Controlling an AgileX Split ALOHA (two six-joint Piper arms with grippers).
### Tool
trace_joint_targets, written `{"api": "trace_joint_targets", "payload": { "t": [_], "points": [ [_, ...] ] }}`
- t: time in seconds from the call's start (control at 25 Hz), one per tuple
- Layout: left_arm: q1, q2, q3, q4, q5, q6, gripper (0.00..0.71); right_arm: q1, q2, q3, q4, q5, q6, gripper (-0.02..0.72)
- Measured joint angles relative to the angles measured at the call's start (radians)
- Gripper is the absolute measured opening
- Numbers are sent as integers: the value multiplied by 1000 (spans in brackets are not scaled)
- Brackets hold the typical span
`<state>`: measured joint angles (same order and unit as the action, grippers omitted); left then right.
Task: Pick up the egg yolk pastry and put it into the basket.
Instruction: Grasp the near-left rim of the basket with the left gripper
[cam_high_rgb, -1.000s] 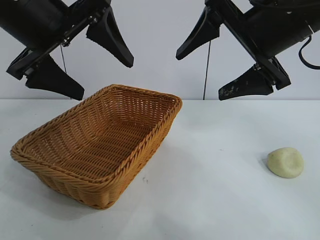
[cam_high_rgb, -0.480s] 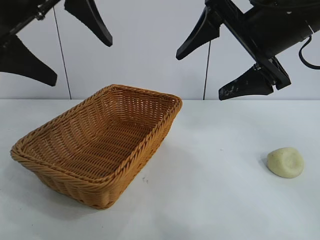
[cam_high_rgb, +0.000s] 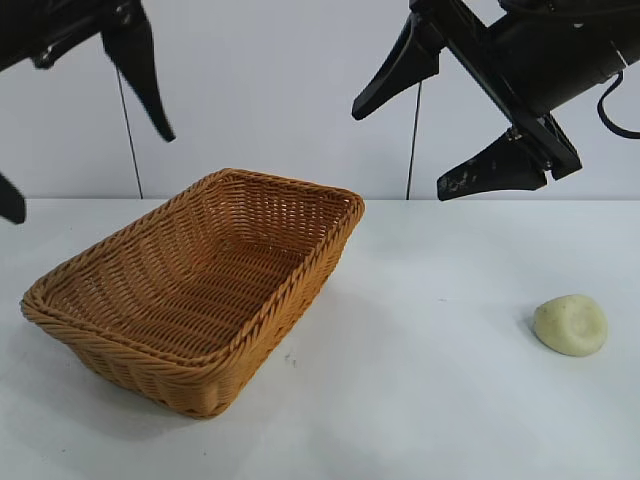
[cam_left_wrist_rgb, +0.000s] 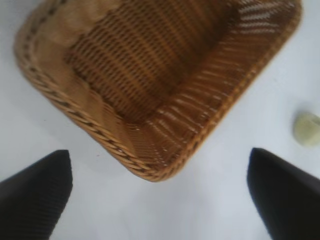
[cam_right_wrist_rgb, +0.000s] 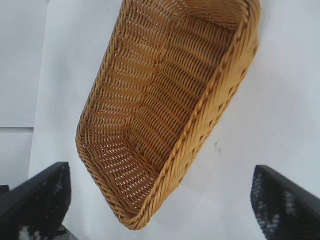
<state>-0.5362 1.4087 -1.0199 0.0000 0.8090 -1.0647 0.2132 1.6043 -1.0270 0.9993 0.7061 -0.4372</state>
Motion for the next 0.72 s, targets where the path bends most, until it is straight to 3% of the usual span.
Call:
{"api": "trace_joint_targets", "payload": {
  "t": [0.24, 0.48, 0.72],
  "points": [
    [0, 0, 97, 16, -52, -256, 678, 0, 0, 0, 0, 1, 0, 695],
    [0, 0, 115, 22, -124, -392, 678, 0, 0, 0, 0, 1, 0, 695],
    [45, 0, 115, 56, -129, -435, 678, 0, 0, 0, 0, 1, 0, 695]
  ]
}}
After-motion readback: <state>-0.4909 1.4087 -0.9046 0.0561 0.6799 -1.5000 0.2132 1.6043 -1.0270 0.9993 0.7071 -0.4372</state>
